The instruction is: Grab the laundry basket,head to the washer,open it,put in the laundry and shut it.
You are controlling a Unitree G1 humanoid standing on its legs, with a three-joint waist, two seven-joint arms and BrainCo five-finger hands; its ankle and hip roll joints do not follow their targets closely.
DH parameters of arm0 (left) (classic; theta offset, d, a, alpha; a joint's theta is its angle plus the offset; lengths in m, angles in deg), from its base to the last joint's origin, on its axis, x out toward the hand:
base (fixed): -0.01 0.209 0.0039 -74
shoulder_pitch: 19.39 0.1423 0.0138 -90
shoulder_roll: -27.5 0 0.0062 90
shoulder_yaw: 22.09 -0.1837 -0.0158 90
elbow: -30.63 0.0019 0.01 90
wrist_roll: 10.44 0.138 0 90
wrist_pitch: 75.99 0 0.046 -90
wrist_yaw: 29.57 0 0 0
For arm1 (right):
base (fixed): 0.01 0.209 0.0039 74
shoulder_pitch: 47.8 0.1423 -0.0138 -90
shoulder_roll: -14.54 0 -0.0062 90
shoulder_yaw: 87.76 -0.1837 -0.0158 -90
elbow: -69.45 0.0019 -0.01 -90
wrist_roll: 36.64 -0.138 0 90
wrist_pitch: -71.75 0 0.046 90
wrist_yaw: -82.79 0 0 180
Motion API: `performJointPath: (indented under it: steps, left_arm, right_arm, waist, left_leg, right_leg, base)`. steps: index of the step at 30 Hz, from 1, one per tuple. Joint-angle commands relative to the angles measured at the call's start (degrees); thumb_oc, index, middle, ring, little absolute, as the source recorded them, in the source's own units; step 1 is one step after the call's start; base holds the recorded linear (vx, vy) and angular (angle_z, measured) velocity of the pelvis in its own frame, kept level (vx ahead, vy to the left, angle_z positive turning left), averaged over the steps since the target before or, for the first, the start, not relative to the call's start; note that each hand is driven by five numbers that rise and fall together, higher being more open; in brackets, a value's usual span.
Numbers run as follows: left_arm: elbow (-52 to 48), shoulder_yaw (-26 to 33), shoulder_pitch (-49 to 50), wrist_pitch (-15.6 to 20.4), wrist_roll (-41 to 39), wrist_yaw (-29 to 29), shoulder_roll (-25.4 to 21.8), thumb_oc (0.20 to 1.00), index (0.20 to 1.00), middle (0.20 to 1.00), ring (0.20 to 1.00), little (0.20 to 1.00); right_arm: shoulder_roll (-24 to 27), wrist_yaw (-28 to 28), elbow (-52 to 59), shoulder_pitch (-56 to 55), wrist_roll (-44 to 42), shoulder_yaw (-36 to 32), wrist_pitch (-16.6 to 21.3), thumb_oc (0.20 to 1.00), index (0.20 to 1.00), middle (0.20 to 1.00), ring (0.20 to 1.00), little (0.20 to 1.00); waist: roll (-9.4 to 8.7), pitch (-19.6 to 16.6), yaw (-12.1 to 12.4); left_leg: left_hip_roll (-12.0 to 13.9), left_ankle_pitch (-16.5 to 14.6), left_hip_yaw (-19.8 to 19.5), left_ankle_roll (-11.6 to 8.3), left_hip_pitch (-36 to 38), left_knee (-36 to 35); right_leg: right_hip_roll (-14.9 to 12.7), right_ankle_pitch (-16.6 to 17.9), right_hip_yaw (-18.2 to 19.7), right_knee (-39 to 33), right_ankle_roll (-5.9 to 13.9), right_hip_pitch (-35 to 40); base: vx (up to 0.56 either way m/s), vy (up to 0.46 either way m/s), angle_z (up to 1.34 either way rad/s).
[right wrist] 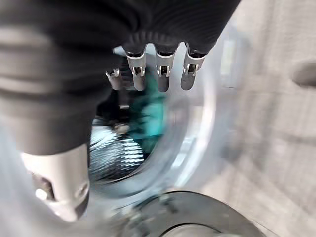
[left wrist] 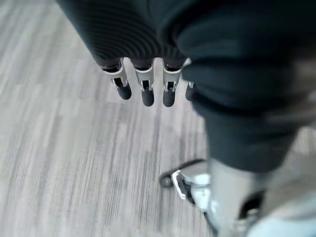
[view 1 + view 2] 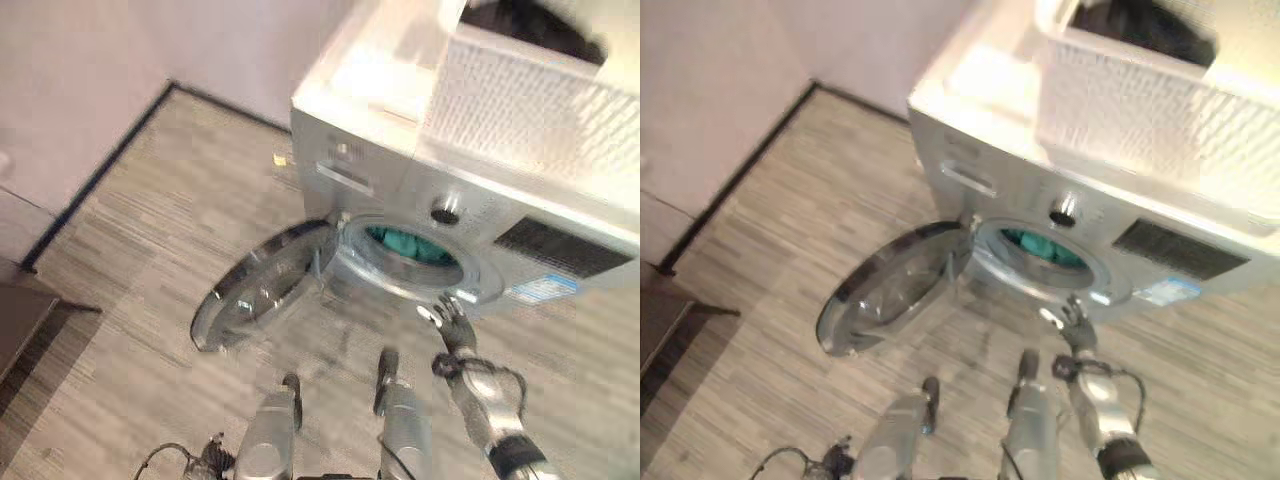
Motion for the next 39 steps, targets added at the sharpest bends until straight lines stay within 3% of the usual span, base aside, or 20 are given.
performJointPath:
  steps: [1, 2, 6, 7, 11, 13, 15, 16, 17, 20, 21, 22, 25, 26, 28, 31, 32, 33, 39]
  left_arm:
    - [0.07, 3.32, 0.46, -0.61, 6.68, -1.78, 0.95, 1.000, 1.000, 1.000, 1.000, 1.000]
    - [0.07, 3.32, 0.46, -0.61, 6.68, -1.78, 0.95, 1.000, 1.000, 1.000, 1.000, 1.000]
    - [0.36, 7.27, 1.28, 0.20, 6.51, -2.43, 1.49, 1.000, 1.000, 1.000, 1.000, 1.000]
    - [0.35, 7.19, 1.31, 0.20, 6.51, -2.44, 1.52, 1.000, 1.000, 1.000, 1.000, 1.000]
    - [-0.83, 7.77, 2.26, 1.45, 6.04, -4.65, 0.73, 1.000, 1.000, 1.000, 1.000, 1.000]
    - [-1.19, 7.58, 2.50, 1.58, 5.58, -5.13, 0.55, 1.000, 1.000, 1.000, 1.000, 1.000]
    - [-1.18, 6.41, 3.57, 1.19, 5.64, -7.24, -0.99, 1.000, 1.000, 1.000, 1.000, 1.000]
    - [-0.99, 6.28, 3.88, 1.05, 5.61, -7.70, -1.23, 1.000, 1.000, 1.000, 1.000, 1.000]
    - [-0.73, 6.00, 4.40, 1.09, 5.50, -8.24, -1.84, 1.000, 1.000, 1.000, 1.000, 1.000]
    - [0.00, 5.26, 5.10, 0.79, 5.27, -9.05, -3.29, 1.000, 1.000, 1.000, 1.000, 1.000]
    - [0.79, 5.54, 5.14, 0.55, 4.99, -9.16, -4.07, 1.000, 1.000, 1.000, 1.000, 1.000]
    - [1.09, 4.88, 4.88, 0.34, 4.70, -9.10, -5.03, 1.000, 1.000, 1.000, 1.000, 1.000]
    - [1.11, 4.54, 5.41, 0.43, 3.28, -9.63, -6.25, 1.000, 1.000, 1.000, 1.000, 1.000]
    - [0.77, 4.79, 5.25, 0.56, 2.79, -9.66, -6.11, 1.000, 1.000, 1.000, 1.000, 1.000]
    - [0.32, 4.66, 4.78, 0.46, 2.19, -9.55, -6.93, 1.000, 1.000, 1.000, 1.000, 1.000]
    - [-0.57, 4.39, 4.62, 0.59, 0.95, -10.17, -6.76, 1.000, 1.000, 1.000, 1.000, 1.000]
    - [-0.73, 3.99, 4.45, 0.64, 0.36, -10.40, -6.68, 1.000, 1.000, 1.000, 1.000, 1.000]
    - [-1.60, 3.22, 4.29, 0.73, -0.57, -10.84, -7.20, 1.000, 1.000, 1.000, 1.000, 1.000]
    - [-1.74, 2.39, 3.74, 0.40, -1.97, -12.16, -7.75, 1.000, 1.000, 1.000, 1.000, 1.000]
  right_arm:
    - [8.25, -1.28, 9.52, 2.97, 11.67, -2.69, 1.52, 1.000, 1.000, 1.000, 1.000, 1.000]
    - [8.25, -1.28, 9.52, 2.97, 11.67, -2.69, 1.51, 1.000, 1.000, 1.000, 1.000, 1.000]
    - [14.55, -1.41, 25.62, -2.07, 15.85, -13.77, 4.17, 1.000, 1.000, 1.000, 1.000, 1.000]
    - [14.57, -1.43, 25.77, -2.25, 15.86, -13.90, 4.09, 1.000, 1.000, 1.000, 1.000, 1.000]
    - [23.06, 1.40, 31.69, -0.91, 22.96, -24.60, 5.00, 1.000, 1.000, 1.000, 1.000, 1.000]
    - [25.10, 1.39, 31.93, 0.32, 22.68, -25.76, 5.16, 1.000, 1.000, 1.000, 1.000, 1.000]
    - [37.16, 1.59, 26.42, 8.99, 23.31, -26.70, 4.37, 1.000, 1.000, 1.000, 1.000, 1.000]
    - [39.25, 1.46, 24.92, 10.52, 23.39, -26.11, 4.08, 1.000, 1.000, 1.000, 1.000, 1.000]
    - [44.36, 1.37, 22.25, 13.98, 25.67, -24.62, 3.49, 1.000, 1.000, 1.000, 1.000, 1.000]
    - [54.28, 1.09, 12.87, 25.66, 26.13, -16.60, 1.84, 1.000, 1.000, 1.000, 1.000, 1.000]
    - [58.79, 0.14, 5.97, 40.21, 27.57, -3.23, 0.10, 1.000, 1.000, 1.000, 1.000, 1.000]
    - [59.67, -0.84, 3.67, 44.60, 27.07, 0.28, -0.77, 1.000, 1.000, 1.000, 1.000, 1.000]
    - [58.26, -2.05, -7.62, 68.77, 30.24, 24.03, -2.93, 1.000, 1.000, 1.000, 1.000, 1.000]
    - [56.02, -4.61, -12.92, 82.01, 34.49, 40.06, -3.48, 1.000, 1.000, 1.000, 1.000, 1.000]
    - [53.96, -7.51, -17.73, 89.98, 35.66, 50.15, -4.35, 1.000, 1.000, 1.000, 1.000, 1.000]
    - [50.03, -12.48, -21.91, 97.56, 35.89, 60.64, -4.35, 1.000, 1.000, 1.000, 1.000, 1.000]
    - [49.09, -12.43, -25.28, 97.95, 35.00, 61.24, -4.93, 1.000, 1.000, 1.000, 1.000, 1.000]
    - [46.97, -16.81, -26.18, 99.50, 37.21, 66.08, -5.21, 1.000, 1.000, 1.000, 1.000, 1.000]
    - [45.84, -21.59, -25.14, 98.51, 37.94, 67.06, -6.71, 1.000, 1.000, 1.000, 1.000, 1.000]
  waist:
    - [1.51, -2.23, 0.58]
    - [1.50, -2.25, 0.57]
    - [0.94, -8.41, 0.76]
    - [1.00, -8.39, 0.78]
    - [0.26, -12.28, 1.49]
    - [0.09, -12.87, 1.72]
    - [-1.56, -14.07, 3.57]
    - [-1.92, -14.26, 3.85]
    - [-2.43, -14.26, 4.74]
    - [-4.26, -14.21, 6.37]
    - [-4.97, -13.87, 6.70]
    - [-5.86, -13.53, 7.35]
    - [-7.02, -13.03, 7.93]
    - [-6.68, -12.58, 7.98]
    - [-7.11, -11.89, 8.21]
    - [-6.55, -11.14, 8.60]
    - [-6.41, -10.86, 8.79]
    - [-6.52, -10.15, 9.27]
    - [-7.34, -9.19, 9.05]
  left_leg:
    - [-2.66, 5.37, 4.42, 1.43, 3.55, -5.98]
    - [-2.68, 5.39, 4.42, 1.43, 3.54, -6.01]
    - [-1.68, 7.80, 4.35, 0.54, 8.69, -11.76]
    - [-1.68, 7.88, 4.30, 0.52, 8.89, -11.99]
    - [-0.92, 9.52, 1.89, 0.04, 12.22, -16.21]
    - [-0.76, 9.82, 1.46, -0.09, 12.57, -16.88]
    - [-0.02, 10.95, -0.38, -0.71, 12.71, -18.33]
    - [0.15, 11.09, -0.72, -0.81, 12.62, -18.59]
    - [0.48, 11.03, -1.22, -1.06, 12.69, -18.55]
    - [0.63, 12.01, -2.02, -1.38, 11.75, -19.03]
    - [0.89, 12.61, -2.03, -1.63, 11.02, -19.43]
    - [1.04, 13.08, -2.11, -1.80, 10.53, -19.45]
    - [1.50, 14.01, -1.82, -1.99, 9.12, -20.28]
    - [1.57, 14.25, -1.61, -2.04, 8.46, -20.27]
    - [1.69, 14.93, -1.82, -2.22, 7.19, -20.03]
    - [1.76, 15.43, -2.35, -2.43, 5.90, -19.93]
    - [1.74, 15.62, -2.52, -2.43, 5.42, -19.90]
    - [1.80, 16.18, -3.17, -2.62, 4.34, -19.87]
    - [2.14, 16.53, -3.67, -2.79, 2.81, -19.37]
  right_leg:
    - [5.18, 2.33, -1.83, -7.59, -0.75, 4.61]
    - [5.17, 2.33, -1.83, -7.60, -0.75, 4.59]
    - [5.84, 2.96, -3.00, -11.80, -0.76, 9.36]
    - [5.86, 2.98, -3.06, -11.91, -0.76, 9.53]
    - [6.24, 2.75, -5.45, -15.05, -1.06, 13.39]
    - [6.29, 2.75, -6.11, -15.65, -1.10, 13.98]
    - [6.36, 2.81, -8.21, -17.08, -1.35, 15.24]
    - [6.40, 2.80, -8.57, -17.30, -1.45, 15.38]
    - [6.70, 2.57, -8.96, -17.63, -1.58, 15.81]
    - [6.60, 3.18, -9.87, -18.63, -1.72, 15.56]
    - [6.68, 3.75, -9.78, -19.29, -1.75, 15.01]
    - [6.63, 4.15, -9.84, -19.59, -1.79, 14.73]
    - [6.79, 4.90, -9.26, -20.39, -1.85, 13.47]
    - [6.80, 5.18, -8.94, -20.36, -1.91, 12.78]
    - [6.76, 5.51, -8.84, -20.32, -2.13, 11.85]
    - [6.69, 5.57, -9.01, -20.49, -2.29, 10.99]
    - [6.61, 5.70, -9.17, -20.54, -2.34, 10.66]
    - [6.56, 5.78, -9.34, -20.65, -2.46, 9.90]
    - [6.51, 5.82, -9.61, -20.65, -2.66, 9.00]
  base:
    - [0.22, -0.054, -0.66]
    - [0.19, -0.047, -0.48]
    - [0.17, -0.028, -0.10]
    - [0.16, -0.027, 0.00]
    - [0.16, -0.035, 0.27]
    - [0.09, -0.031, 0.40]
    - [0.15, -0.071, 0.33]
    - [0.11, -0.063, 0.41]
    - [0.07, -0.045, 0.50]
    - [0.03, -0.040, 0.33]
    - [-0.03, -0.032, 0.18]
    - [-0.05, -0.020, 0.06]
    - [-0.06, -0.008, -0.02]
    - [-0.08, -0.005, -0.16]
    - [-0.06, -0.008, -0.11]
    - [-0.02, -0.009, 0.04]
    - [-0.06, -0.028, 0.09]
    - [-0.06, -0.024, 0.09]
    - [-0.01, -0.012, 0.14]
